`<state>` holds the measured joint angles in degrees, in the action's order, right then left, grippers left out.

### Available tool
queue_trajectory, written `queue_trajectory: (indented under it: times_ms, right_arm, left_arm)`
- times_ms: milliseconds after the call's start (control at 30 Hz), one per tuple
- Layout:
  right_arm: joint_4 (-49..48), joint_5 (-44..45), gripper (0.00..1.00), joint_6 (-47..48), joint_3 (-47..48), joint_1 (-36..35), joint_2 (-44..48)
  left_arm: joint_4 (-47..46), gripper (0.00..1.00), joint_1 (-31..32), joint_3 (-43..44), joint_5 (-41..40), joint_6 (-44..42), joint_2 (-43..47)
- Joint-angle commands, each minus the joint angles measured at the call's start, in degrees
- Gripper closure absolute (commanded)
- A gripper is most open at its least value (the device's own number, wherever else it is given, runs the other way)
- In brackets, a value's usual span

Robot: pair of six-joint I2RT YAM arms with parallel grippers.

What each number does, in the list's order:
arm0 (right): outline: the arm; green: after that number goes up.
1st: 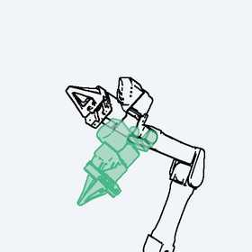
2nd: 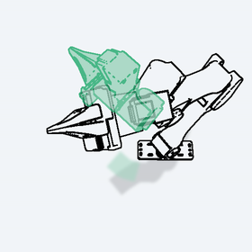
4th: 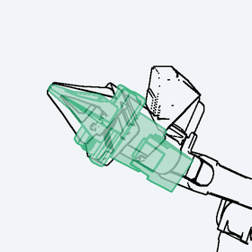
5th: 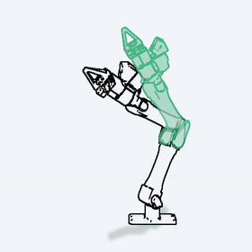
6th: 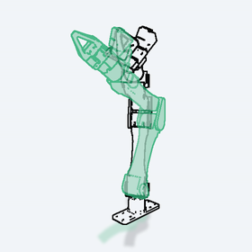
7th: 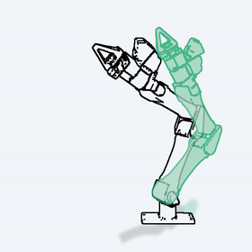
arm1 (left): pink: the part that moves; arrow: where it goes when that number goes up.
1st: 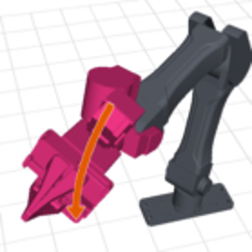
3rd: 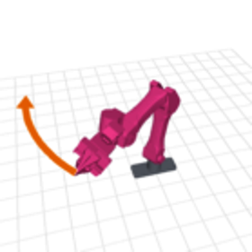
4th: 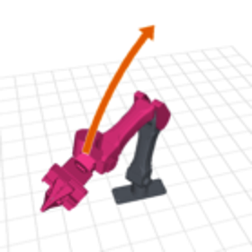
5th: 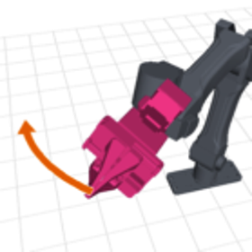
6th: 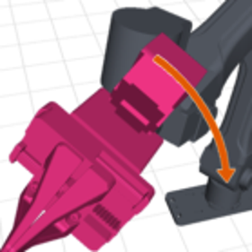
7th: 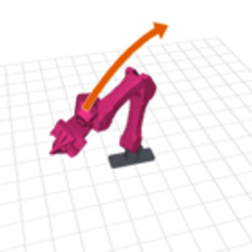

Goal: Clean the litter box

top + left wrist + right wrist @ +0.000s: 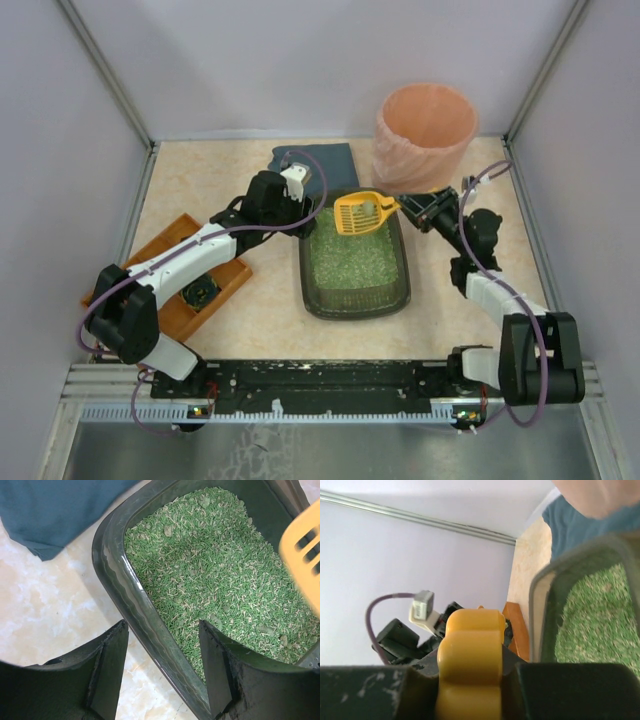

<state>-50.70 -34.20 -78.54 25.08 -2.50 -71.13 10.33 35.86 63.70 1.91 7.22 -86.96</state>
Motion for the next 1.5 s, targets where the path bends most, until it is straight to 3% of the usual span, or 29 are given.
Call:
queue_trajectory:
  times_ms: [0, 267, 433, 800, 1033, 1233, 1467]
  right_arm:
    - [14.0, 2.8, 1.00, 6.2, 11.2, 0.9, 4.6]
    - [21.4, 9.3, 1.00, 2.8, 26.5, 6.3, 1.3]
    - [30.9, 21.4, 1.00, 11.2, 37.6, 7.2, -1.2]
    - [34.2, 38.6, 1.00, 24.5, 49.7, 7.9, -7.3]
    - [36.3, 39.7, 1.00, 37.6, 55.7, 8.0, -13.2]
    - [42.3, 31.6, 1.00, 54.8, 64.4, 6.2, -19.9]
    - [47.8, 42.1, 1.00, 76.4, 70.1, -2.1, -23.0]
  left_arm:
    - [-0.4, 0.35, 0.0, 0.5, -0.7, -0.8, 0.6]
    - [-0.4, 0.34, 0.0, 0.5, -1.0, -0.8, 0.5]
    - [-0.3, 0.34, 0.0, 0.5, -1.2, -1.0, 1.0]
    - [-0.2, 0.34, 0.0, 0.5, -1.5, -1.1, 1.5]
    - [0.2, 0.34, 0.0, 0.8, -1.7, -1.6, 1.8]
    - [0.2, 0.34, 0.0, 0.8, -1.7, -1.6, 1.8]
    - [0.4, 0.34, 0.0, 0.9, -1.8, -1.5, 1.7]
